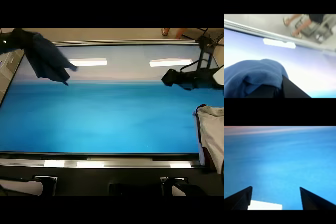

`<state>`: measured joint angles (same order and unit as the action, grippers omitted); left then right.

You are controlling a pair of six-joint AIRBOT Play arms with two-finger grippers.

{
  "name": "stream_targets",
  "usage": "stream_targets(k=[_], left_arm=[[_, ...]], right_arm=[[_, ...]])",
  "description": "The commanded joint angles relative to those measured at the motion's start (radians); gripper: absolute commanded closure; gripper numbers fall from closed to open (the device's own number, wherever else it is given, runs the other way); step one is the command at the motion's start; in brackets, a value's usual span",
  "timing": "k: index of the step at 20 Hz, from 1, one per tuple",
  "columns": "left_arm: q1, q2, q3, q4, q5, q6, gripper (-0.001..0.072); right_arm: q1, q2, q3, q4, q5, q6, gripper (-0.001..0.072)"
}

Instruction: Fold the clothes and pants, and hang the long-sleeved shirts on hangers.

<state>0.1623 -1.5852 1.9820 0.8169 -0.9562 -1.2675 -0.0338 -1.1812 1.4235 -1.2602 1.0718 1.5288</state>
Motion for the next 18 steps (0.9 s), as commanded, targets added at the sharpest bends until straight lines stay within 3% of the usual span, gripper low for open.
stream_targets(k=[1,3,6,9,12,13,15,16,17,18], left_arm=[[-0.174,0.294,-0.126,0.371,-0.226,-0.164,0.0687],[-0.304,0.399,-0.267,0.392,-0.25,-0.269,0.0687],[-0.546,0.468,-0.502,0.392,-0.182,-0.417,0.0686],[-0.806,0.446,-0.737,0.392,0.097,-0.554,0.0686],[-0.955,0.348,-0.868,0.391,0.394,-0.76,0.0686],[-0.982,0.294,-0.878,0.391,0.433,-0.821,0.0686],[-1.006,0.193,-0.874,0.333,0.437,-0.833,0.0675],[-1.006,0.164,-0.873,0.252,0.432,-0.787,0.0429],[-0.998,0.154,-0.867,0.156,0.407,-0.699,-0.0002],[-0.973,0.162,-0.849,0.106,0.339,-0.595,-0.0001]], right_arm=[[0.001,0.062,0.057,-0.02,-0.014,-0.027,0.0048],[0.001,0.091,0.056,-0.019,0.01,-0.026,0.0048],[0.001,0.106,0.056,-0.027,0.121,-0.026,0.0048],[0.001,0.106,0.056,-0.068,0.256,-0.026,0.0048],[0.001,0.106,0.056,-0.096,0.345,-0.023,0.0048],[0.001,0.106,0.055,-0.095,0.369,-0.018,0.0049],[0.001,0.106,0.055,-0.095,0.403,0.009,0.0049],[0.001,0.106,0.054,-0.095,0.42,0.017,0.0049],[0.001,0.106,0.053,-0.095,0.433,0.025,0.0049],[0.001,0.106,0.053,-0.094,0.44,0.032,0.0048]])
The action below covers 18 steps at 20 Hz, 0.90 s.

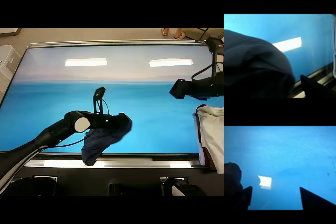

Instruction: Fold the clothes and pants, and hang the long-sleeved shirts on hangers.

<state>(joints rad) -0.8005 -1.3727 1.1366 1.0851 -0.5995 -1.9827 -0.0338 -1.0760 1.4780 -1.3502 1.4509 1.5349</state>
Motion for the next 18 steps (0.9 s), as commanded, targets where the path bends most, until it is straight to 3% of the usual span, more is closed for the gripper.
stream_targets(k=[1,3,4,7,10,13,18], left_arm=[[0.026,-0.034,0.028,-0.164,-0.113,0.212,-0.0001],[0.14,0.026,0.11,-0.125,-0.354,0.376,0.0],[0.203,0.066,0.146,-0.061,-0.461,0.398,-0.0001],[0.409,0.195,0.154,0.241,-0.702,0.387,0.0],[0.588,0.266,-0.014,0.245,-0.867,0.405,0.0],[0.609,0.339,-0.3,0.123,-0.81,0.406,0.0001],[0.467,0.368,-0.618,-0.115,-0.574,0.414,0.0001]], right_arm=[[0.001,0.0,-0.001,0.0,0.067,0.034,0.0048],[0.001,0.0,-0.007,0.037,0.066,0.051,0.0026],[0.001,-0.002,-0.017,0.07,0.061,0.05,0.001],[0.001,-0.056,-0.068,0.213,0.06,0.05,0.0005],[0.001,-0.157,-0.157,0.283,0.059,0.047,0.0006],[0.045,-0.25,-0.261,0.319,0.043,0.012,0.0008],[0.154,-0.357,-0.376,0.285,-0.106,0.043,0.0007]])
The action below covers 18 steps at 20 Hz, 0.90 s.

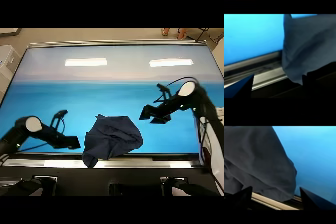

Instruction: Fold the clothes and pants, and hang the long-sleeved shirts on hangers.

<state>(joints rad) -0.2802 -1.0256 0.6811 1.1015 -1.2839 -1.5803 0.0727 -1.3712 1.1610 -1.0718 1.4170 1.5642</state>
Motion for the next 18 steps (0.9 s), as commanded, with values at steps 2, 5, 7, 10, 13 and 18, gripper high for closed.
stream_targets(k=[2,5,7,10,13,18], left_arm=[[-0.107,0.021,-0.204,-0.156,0.191,0.01,0.0001],[-0.164,-0.002,-0.219,-0.206,0.28,0.011,0.0002],[-0.193,-0.032,-0.219,-0.235,0.319,0.01,0.0005],[-0.216,-0.063,-0.219,-0.279,0.351,0.01,0.0481],[-0.214,-0.056,-0.214,-0.283,0.348,0.011,0.0679],[-0.211,-0.008,-0.157,-0.177,0.309,0.01,0.0686]], right_arm=[[0.062,-0.096,-0.063,0.013,-0.074,0.014,0.0006],[0.062,-0.122,-0.063,0.025,-0.075,0.014,0.0005],[0.062,-0.137,-0.063,0.039,-0.081,0.014,0.0004],[0.063,-0.179,-0.063,0.095,-0.092,0.012,0.0007],[0.103,-0.23,-0.063,0.138,-0.128,-0.035,0.0009],[0.134,-0.246,-0.036,0.169,-0.172,-0.036,0.0676]])
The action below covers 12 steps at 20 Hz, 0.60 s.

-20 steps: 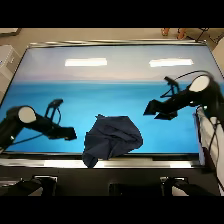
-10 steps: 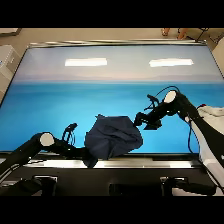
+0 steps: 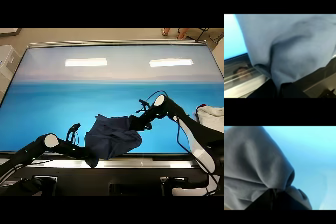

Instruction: Fold the clothes and pants, and hang the long-sleeved shirts on hangers.

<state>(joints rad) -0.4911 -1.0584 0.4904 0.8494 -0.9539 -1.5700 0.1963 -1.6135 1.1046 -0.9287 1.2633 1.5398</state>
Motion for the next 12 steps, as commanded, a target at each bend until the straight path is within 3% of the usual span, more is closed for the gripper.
stream_targets(k=[1,5,9,12], left_arm=[[0.006,0.051,0.082,0.166,-0.051,-0.01,0.0687],[0.16,0.18,0.428,0.473,-0.169,-0.085,0.0686],[0.358,0.275,0.869,0.475,-0.102,-0.1,0.0686],[0.377,0.303,1.041,0.459,-0.081,-0.099,0.0686]], right_arm=[[-0.002,0.019,0.047,0.016,-0.011,-0.02,0.0676],[-0.11,0.208,0.251,-0.054,-0.029,-0.006,0.0676],[-0.205,0.475,0.47,-0.114,-0.082,-0.007,0.0675],[-0.204,0.675,0.496,-0.166,-0.09,0.022,0.0675]])
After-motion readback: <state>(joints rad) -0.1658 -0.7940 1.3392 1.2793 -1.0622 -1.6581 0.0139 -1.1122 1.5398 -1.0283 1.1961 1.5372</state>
